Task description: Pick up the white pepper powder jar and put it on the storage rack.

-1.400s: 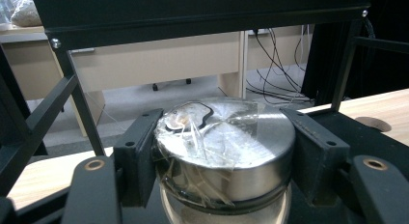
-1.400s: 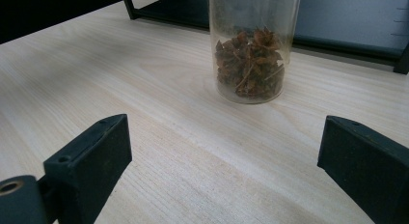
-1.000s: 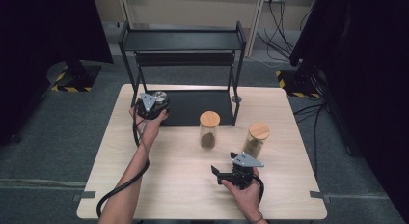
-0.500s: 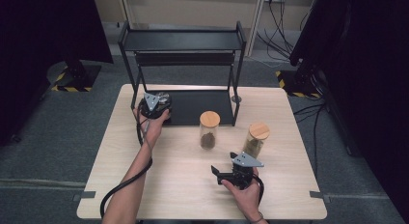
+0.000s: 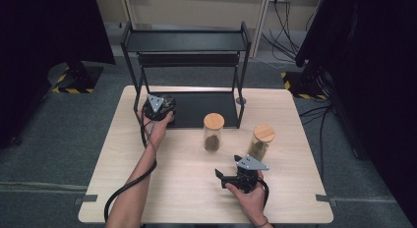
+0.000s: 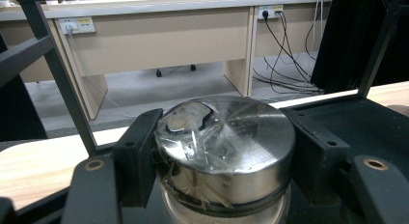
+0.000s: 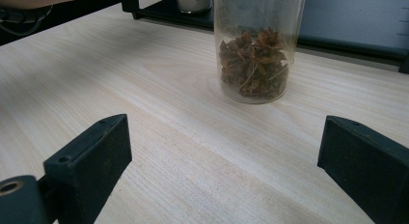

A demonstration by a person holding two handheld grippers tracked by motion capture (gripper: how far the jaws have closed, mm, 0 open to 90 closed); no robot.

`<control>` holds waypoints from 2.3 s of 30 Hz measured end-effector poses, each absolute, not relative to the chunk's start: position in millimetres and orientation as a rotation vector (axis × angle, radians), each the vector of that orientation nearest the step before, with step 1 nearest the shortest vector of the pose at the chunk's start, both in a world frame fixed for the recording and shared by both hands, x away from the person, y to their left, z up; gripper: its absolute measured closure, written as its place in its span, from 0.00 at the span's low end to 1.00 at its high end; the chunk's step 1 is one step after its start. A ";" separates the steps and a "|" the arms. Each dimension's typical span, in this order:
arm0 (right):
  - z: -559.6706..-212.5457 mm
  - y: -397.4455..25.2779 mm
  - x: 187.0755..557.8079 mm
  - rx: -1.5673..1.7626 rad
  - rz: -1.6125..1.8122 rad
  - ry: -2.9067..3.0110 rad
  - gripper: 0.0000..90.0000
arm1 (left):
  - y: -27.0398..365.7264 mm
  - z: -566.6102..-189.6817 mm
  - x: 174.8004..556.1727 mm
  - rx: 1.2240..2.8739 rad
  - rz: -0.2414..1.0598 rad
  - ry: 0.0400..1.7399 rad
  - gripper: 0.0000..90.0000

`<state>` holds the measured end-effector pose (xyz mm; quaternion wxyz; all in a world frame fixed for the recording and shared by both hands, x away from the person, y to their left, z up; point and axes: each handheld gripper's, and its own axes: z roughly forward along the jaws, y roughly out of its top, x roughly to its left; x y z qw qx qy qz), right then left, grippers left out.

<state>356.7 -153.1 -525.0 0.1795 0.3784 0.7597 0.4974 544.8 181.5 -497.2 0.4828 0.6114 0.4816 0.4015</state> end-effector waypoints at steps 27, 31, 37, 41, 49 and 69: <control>-525.0 -152.4 356.0 1.064 1.407 2.151 0.05 | 178.8 -499.9 549.3 1.476 0.955 1.184 0.38; -525.0 -152.0 356.0 1.063 1.403 2.153 0.05 | 178.5 -500.1 548.8 1.476 0.949 1.190 0.37; -525.1 -152.1 356.3 1.066 1.404 2.155 0.05 | 179.1 -500.4 549.4 1.473 0.945 1.194 0.36; -525.0 -152.3 356.2 1.065 1.406 2.153 0.05 | 179.3 -500.2 549.5 1.472 0.943 1.197 0.35; -525.0 -152.0 356.5 1.068 1.402 2.158 0.05 | 179.2 -496.7 547.0 1.442 0.927 1.212 0.19; -525.0 -151.8 356.5 1.070 1.398 2.157 0.05 | 170.4 -485.1 532.7 1.473 0.957 1.188 0.14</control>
